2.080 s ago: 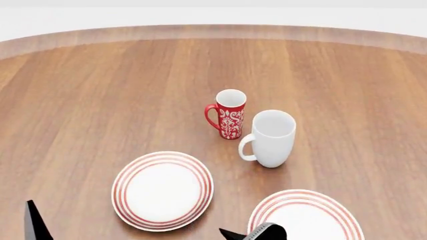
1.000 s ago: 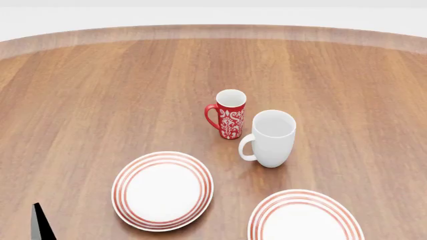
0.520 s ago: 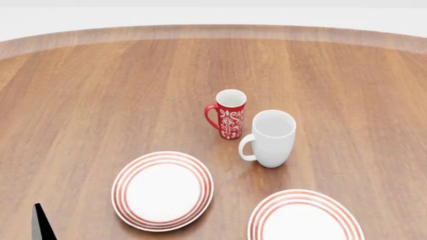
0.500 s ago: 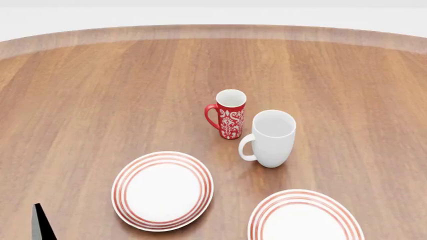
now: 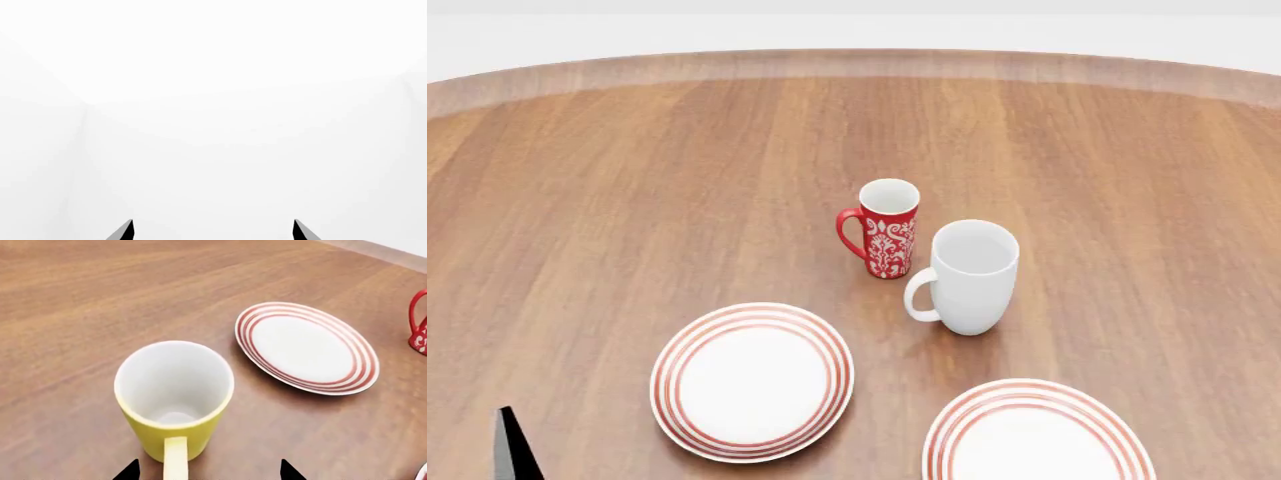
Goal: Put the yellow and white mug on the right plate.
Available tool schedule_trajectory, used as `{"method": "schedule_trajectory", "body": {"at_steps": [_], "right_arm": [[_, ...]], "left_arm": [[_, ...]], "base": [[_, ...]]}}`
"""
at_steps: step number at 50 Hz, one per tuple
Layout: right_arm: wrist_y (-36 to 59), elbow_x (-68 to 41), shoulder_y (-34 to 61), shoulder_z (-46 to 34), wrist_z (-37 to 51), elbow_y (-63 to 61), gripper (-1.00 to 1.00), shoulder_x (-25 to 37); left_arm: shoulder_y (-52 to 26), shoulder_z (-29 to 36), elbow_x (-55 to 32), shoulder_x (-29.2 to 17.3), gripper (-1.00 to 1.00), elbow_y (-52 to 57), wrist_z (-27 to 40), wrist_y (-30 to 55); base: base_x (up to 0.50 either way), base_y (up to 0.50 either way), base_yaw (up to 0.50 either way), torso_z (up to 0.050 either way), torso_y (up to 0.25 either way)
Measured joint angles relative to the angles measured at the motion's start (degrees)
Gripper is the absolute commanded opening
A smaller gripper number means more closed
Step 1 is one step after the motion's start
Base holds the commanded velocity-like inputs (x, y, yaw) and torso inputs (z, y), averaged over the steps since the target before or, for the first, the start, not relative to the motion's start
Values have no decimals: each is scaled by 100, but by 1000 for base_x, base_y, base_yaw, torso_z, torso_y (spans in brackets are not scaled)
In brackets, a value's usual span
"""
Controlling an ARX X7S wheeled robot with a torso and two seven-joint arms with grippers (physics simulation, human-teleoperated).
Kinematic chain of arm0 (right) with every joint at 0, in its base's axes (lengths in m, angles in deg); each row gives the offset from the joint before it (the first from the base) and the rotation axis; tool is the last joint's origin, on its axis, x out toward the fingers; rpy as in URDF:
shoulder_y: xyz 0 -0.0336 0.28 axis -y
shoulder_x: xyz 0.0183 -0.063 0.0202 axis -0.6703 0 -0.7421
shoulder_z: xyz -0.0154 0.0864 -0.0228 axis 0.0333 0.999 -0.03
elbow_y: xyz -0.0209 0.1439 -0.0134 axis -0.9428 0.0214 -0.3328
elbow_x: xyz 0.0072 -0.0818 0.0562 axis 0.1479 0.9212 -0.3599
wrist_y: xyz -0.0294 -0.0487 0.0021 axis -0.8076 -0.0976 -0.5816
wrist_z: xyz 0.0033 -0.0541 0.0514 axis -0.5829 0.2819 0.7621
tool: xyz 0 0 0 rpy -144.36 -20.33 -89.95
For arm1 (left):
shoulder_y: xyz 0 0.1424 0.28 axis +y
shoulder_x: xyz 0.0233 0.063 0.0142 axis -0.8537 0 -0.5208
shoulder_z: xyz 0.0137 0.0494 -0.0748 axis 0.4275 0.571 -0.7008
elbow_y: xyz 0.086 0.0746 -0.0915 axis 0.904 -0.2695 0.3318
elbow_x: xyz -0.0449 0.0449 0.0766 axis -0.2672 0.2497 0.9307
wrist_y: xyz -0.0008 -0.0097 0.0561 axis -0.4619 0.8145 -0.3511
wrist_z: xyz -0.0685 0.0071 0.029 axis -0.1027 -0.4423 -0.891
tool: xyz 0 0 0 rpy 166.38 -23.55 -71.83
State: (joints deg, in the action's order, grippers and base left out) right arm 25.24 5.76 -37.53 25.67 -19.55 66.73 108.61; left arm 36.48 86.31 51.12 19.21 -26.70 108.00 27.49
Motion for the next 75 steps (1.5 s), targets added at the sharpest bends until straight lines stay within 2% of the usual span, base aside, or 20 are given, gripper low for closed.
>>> {"method": "schedule_trajectory", "body": {"at_steps": [63,64,75], "right_arm": [[-731,236,260,-449,-37,1491,100,-462],[-750,238,269,-450,-36,1526,-100,-469],[-913,272,347,-447,39,1728,-100,-506]], "left_arm": [[-73,166,-50,-135,100,-116,159,73],[-74,169,-49,-137,100,-120,162,72],[-83,206,-40,-159,100,-139,185,86]], "base": [[0,0,0,0,0],[0,0,0,0,0],[0,0,0,0,0]]}}
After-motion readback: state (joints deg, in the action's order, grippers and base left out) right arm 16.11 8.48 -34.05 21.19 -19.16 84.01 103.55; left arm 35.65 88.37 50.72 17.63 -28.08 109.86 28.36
